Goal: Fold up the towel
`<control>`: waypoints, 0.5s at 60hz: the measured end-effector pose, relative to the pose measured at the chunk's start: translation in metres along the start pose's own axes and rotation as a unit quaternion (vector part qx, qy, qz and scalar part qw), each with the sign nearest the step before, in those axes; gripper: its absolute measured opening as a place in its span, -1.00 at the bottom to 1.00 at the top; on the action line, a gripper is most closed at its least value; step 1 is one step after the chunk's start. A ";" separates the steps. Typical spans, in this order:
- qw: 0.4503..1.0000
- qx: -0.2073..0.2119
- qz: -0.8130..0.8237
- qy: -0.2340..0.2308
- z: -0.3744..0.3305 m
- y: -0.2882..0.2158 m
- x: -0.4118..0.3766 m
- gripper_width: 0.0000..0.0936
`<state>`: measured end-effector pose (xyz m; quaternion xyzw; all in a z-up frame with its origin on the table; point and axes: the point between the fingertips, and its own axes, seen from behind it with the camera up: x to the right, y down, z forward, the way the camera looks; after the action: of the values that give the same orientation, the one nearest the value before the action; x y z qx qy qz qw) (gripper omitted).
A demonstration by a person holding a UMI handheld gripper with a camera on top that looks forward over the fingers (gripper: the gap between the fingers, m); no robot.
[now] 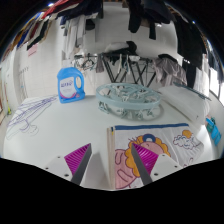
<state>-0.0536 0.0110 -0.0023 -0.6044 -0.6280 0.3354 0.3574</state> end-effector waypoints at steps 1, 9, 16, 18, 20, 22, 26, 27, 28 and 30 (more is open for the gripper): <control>1.000 -0.003 0.001 0.000 0.002 0.000 -0.001 0.79; 0.998 -0.036 0.000 0.055 0.014 0.006 0.023 -0.84; 0.995 -0.060 -0.040 0.067 0.012 0.006 0.023 -0.93; 0.996 -0.065 -0.030 0.053 0.010 0.005 0.017 -0.94; 0.997 -0.075 -0.011 0.033 0.006 0.003 0.010 -0.94; 0.997 -0.078 0.006 0.023 0.001 -0.001 0.005 -0.94; 0.998 -0.057 0.019 0.011 -0.017 -0.031 0.013 -0.95; 0.999 -0.050 0.020 0.010 -0.022 -0.039 0.017 -0.95; 0.999 -0.045 0.023 0.009 -0.025 -0.048 0.016 -0.95; 0.999 -0.033 0.034 0.003 -0.035 -0.063 0.024 -0.95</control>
<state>-0.0566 0.0318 0.0712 -0.6378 -0.6167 0.3244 0.3281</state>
